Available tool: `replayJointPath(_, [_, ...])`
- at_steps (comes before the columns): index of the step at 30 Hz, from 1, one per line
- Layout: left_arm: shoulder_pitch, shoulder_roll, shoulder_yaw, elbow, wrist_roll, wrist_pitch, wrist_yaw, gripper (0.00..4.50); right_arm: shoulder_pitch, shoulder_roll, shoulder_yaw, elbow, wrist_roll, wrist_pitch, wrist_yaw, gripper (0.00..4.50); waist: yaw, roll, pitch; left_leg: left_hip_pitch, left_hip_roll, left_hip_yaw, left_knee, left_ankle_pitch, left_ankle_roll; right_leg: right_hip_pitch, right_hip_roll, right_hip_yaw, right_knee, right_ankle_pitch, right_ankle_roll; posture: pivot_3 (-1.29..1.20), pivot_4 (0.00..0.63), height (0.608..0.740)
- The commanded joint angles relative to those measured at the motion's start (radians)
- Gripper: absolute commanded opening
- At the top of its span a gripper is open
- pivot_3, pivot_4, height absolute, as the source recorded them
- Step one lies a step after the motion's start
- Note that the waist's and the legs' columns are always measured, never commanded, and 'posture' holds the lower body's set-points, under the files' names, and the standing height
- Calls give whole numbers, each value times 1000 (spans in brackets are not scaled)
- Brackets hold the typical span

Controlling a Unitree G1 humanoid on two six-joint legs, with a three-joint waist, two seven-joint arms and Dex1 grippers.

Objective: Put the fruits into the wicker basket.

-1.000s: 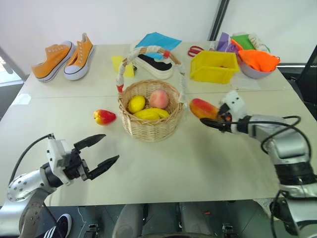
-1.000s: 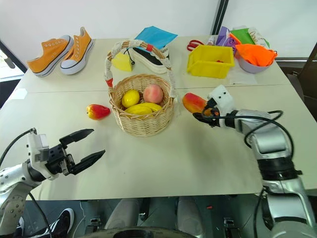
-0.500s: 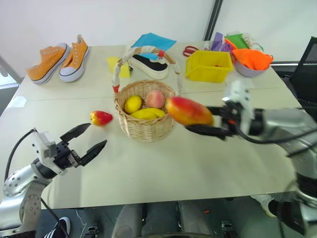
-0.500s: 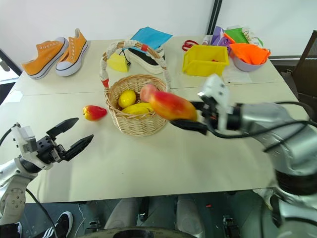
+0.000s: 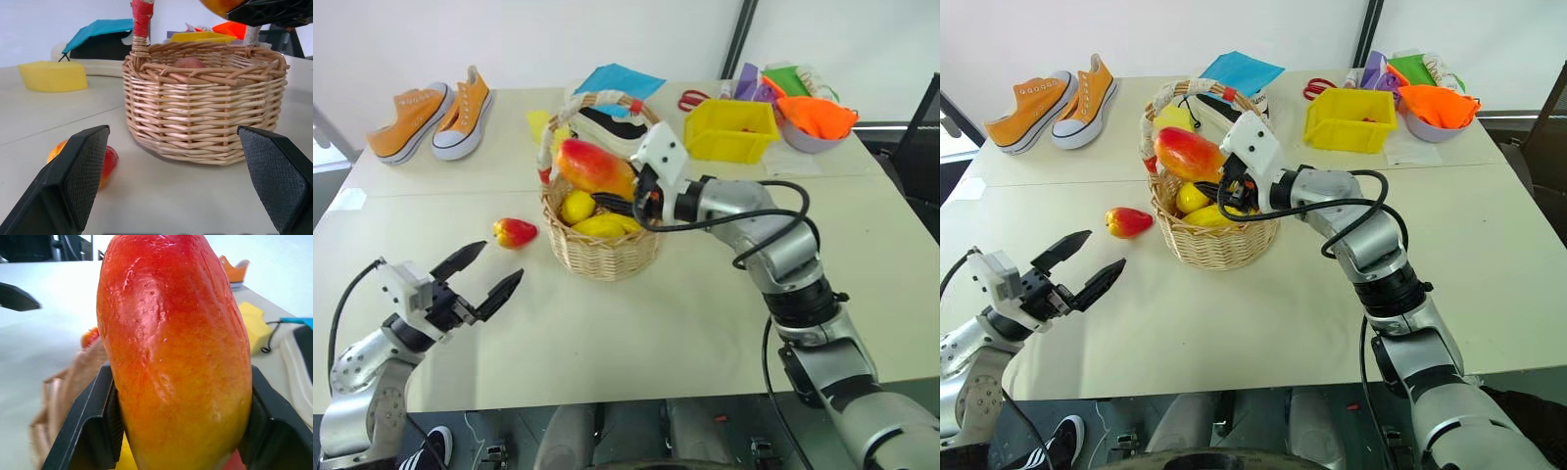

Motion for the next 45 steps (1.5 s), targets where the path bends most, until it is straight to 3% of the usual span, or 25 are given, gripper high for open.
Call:
replayJointPath(1, [2,3,11,-35,-9,-8,12,4500,-15,12,-18,-17,-16,-25,4,4195,0,0,0,0,0,0,0,0,0,0,0,0,0,0,0,0,150,740])
replayJointPath(2, [-3,5,12,-33,-8,-5,18,4500,-7,9,-26,-36,-1,-9,13,4482,-1,0,0,0,0,0,0,0,0,0,0,0,0,0,0,0,150,740])
replayJointPath(8, [-57,9,17,-4,5,21,86,4500,59,-46,-106,-174,89,-1,95,4482,7,0,0,0,0,0,0,0,0,0,0,0,0,0,0,0,150,740])
replayJointPath(16, [-192,-11,-20,92,142,50,285,4500,344,-314,-348,-369,303,-36,372,4482,7,-1,0,0,-1,0,1,0,1,7,-1,-1,-2,0,1,0,150,740])
replayJointPath(22, [-320,-39,-61,210,228,116,422,4500,455,-463,-350,-416,269,-75,430,4482,3,-1,0,1,0,0,2,0,1,8,1,-2,0,1,2,0,150,740])
replayJointPath(34, [-416,-59,-153,291,241,249,421,4500,448,-420,-327,-431,267,-84,332,4482,8,-2,0,1,0,0,3,0,1,8,0,-1,-1,1,3,0,150,740])
replayJointPath(45, [-442,-88,-192,320,276,258,441,4500,433,-409,-309,-416,254,-93,304,4482,8,-2,0,1,0,0,3,0,1,8,0,-1,-1,1,3,0,150,740])
